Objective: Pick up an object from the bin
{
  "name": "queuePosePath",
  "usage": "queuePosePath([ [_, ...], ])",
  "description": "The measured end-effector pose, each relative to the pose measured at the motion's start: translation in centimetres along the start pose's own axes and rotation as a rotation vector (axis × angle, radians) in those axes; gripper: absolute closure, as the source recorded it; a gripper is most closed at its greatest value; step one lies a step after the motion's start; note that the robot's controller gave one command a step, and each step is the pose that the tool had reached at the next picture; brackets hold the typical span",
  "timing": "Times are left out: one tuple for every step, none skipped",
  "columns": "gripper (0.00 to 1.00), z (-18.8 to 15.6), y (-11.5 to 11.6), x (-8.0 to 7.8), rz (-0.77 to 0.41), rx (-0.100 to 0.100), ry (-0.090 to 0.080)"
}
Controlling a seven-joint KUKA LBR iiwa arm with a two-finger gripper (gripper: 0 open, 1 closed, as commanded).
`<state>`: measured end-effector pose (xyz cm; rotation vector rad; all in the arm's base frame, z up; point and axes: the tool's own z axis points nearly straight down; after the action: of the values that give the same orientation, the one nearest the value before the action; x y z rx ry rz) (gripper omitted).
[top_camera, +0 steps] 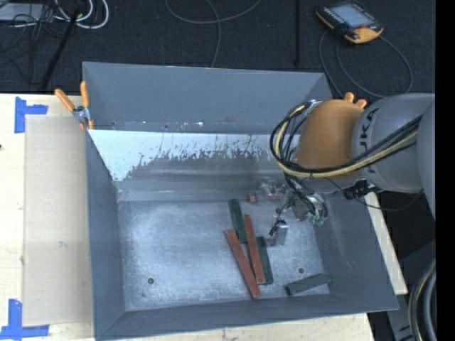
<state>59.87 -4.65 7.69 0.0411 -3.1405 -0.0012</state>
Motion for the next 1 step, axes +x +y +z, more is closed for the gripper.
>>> queuePosePath([
  [0.0,0.17,1.28,2.14,0.255,0.001,-0.002],
])
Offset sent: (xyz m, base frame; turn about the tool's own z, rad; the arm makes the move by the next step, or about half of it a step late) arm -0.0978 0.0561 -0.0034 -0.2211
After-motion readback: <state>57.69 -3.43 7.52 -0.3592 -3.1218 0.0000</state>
